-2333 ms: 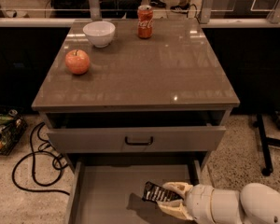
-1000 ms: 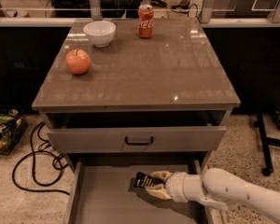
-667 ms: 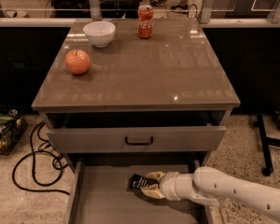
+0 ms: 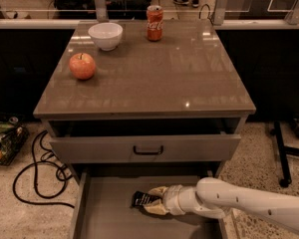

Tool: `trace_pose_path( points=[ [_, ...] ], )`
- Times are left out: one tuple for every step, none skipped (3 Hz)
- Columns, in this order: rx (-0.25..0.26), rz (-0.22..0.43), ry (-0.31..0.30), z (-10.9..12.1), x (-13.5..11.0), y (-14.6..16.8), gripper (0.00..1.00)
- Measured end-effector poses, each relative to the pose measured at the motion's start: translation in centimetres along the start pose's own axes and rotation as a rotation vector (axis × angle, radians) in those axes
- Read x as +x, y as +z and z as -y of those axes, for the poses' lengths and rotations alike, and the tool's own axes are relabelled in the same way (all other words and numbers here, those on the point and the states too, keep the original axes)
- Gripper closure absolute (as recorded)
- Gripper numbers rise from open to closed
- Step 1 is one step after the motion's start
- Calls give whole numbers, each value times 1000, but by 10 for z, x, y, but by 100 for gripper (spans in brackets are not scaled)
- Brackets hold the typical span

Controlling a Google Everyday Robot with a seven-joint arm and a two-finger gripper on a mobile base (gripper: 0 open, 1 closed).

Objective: Place rxbar chocolate into middle drawer

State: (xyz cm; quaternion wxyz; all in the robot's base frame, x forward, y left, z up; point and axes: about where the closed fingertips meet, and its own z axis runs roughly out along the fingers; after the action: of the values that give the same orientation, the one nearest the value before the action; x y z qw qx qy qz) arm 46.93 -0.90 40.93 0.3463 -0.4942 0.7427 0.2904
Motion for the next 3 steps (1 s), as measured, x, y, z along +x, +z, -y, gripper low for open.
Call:
trace_pose_path(
  points=[
    [-3, 1, 0, -1, 0, 1, 83],
    [-7, 1, -1, -2, -1, 3, 52],
    [-9, 2, -1, -3, -1, 4, 29]
  ],
)
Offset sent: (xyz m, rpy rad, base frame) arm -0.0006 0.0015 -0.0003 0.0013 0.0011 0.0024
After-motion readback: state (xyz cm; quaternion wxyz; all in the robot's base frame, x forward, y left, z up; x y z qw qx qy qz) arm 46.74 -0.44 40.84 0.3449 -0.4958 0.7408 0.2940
